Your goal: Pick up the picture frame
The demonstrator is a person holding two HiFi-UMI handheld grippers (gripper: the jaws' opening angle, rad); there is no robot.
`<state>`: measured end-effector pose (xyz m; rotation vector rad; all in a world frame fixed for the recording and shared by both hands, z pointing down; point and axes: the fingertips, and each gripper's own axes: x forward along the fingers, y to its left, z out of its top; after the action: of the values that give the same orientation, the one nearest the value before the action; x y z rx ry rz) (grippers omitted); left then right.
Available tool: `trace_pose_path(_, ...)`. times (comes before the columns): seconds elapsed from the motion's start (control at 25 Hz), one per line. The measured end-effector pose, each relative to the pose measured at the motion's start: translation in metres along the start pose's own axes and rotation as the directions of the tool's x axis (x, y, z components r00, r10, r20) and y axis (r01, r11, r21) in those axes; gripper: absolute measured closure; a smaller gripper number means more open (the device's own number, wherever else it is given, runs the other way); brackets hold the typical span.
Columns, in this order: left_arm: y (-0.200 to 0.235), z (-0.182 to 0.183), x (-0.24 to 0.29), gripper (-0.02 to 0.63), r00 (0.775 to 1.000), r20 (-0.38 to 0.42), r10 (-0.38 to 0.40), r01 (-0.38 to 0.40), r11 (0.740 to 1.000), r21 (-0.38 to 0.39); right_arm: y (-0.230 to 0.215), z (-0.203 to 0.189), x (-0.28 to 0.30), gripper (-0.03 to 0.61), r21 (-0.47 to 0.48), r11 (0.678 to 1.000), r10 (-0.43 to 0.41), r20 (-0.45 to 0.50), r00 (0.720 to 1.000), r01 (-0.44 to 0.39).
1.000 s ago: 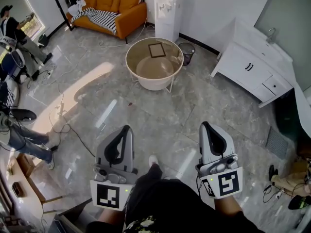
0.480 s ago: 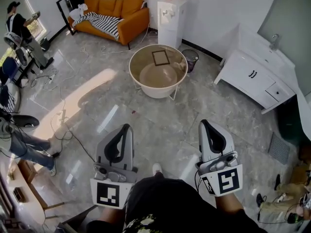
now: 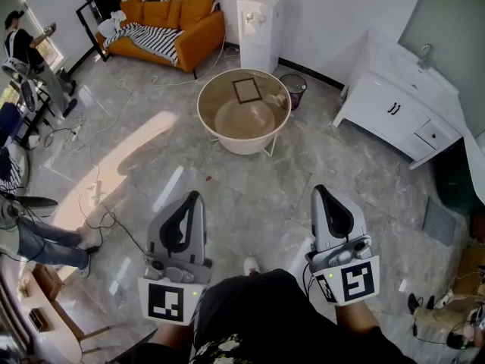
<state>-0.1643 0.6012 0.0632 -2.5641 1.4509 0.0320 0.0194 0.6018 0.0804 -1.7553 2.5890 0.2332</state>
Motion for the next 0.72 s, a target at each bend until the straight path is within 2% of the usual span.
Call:
trace_pose_path(0.44,-0.003,-0.019,0.003,0.611,0.999,-0.026,-0.025,0.025,0.999,-0.023,0.003,-0.025,-0.002,0.583,0.024,1.000,-0.013,-0.057,0.998,0.015)
trace_pose_path(0.72,0.005,-0.021,0.014,0.612,1.000,-0.019,0.000,-0.001,1.000,-0.031,-0.005,-0.025,0.008,0.582,0.012,1.000,-0.004,-0.058,0.998,0.005)
